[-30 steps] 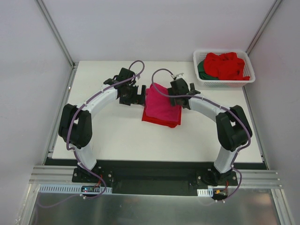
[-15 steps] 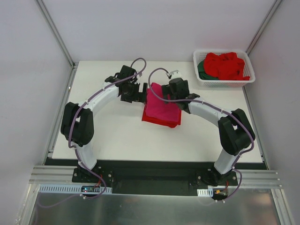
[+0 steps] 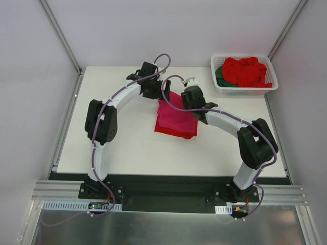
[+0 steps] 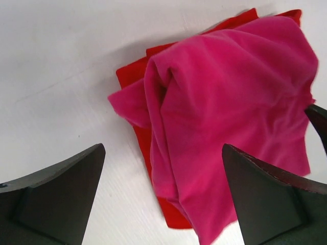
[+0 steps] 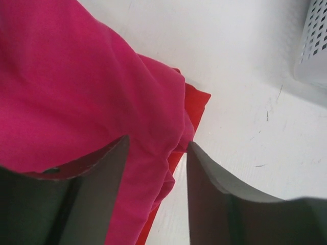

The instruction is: Fold and stack the t-shirts

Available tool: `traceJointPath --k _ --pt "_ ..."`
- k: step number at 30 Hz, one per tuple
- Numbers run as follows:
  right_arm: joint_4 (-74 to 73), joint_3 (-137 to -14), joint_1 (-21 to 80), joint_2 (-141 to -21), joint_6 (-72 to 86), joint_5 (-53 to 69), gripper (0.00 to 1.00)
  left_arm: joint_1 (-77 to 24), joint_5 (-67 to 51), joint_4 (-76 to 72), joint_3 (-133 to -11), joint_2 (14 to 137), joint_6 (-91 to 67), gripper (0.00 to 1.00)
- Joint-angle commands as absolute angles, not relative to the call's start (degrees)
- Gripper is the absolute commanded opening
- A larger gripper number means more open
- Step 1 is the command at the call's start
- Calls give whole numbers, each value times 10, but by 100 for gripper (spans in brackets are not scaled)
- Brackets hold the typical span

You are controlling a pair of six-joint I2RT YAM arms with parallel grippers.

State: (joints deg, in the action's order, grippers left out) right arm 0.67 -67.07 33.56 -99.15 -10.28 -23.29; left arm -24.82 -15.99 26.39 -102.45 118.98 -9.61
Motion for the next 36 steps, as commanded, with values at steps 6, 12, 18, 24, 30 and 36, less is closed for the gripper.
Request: traceJointPath --k 6,12,18,24,30,36 --pt "12 -650 300 -981 -61 -212 44 -253 -140 261 -1133 1273 -55 99" --pt "11 -657 297 -991 -57 -193 41 -252 -148 260 -1156 1297 -39 99" --pt "39 -642 298 -991 -52 -164 40 -253 -157 259 -1175 1338 -25 99" --pt "40 -633 304 -982 -49 -159 41 -253 -152 255 -1176 1365 -23 99" --pt "40 -626 317 -973 -55 -164 40 -253 -150 249 -1180 1380 -20 99" --pt "52 -614 332 -947 -67 -181 41 -253 -122 249 -1156 1333 -18 99"
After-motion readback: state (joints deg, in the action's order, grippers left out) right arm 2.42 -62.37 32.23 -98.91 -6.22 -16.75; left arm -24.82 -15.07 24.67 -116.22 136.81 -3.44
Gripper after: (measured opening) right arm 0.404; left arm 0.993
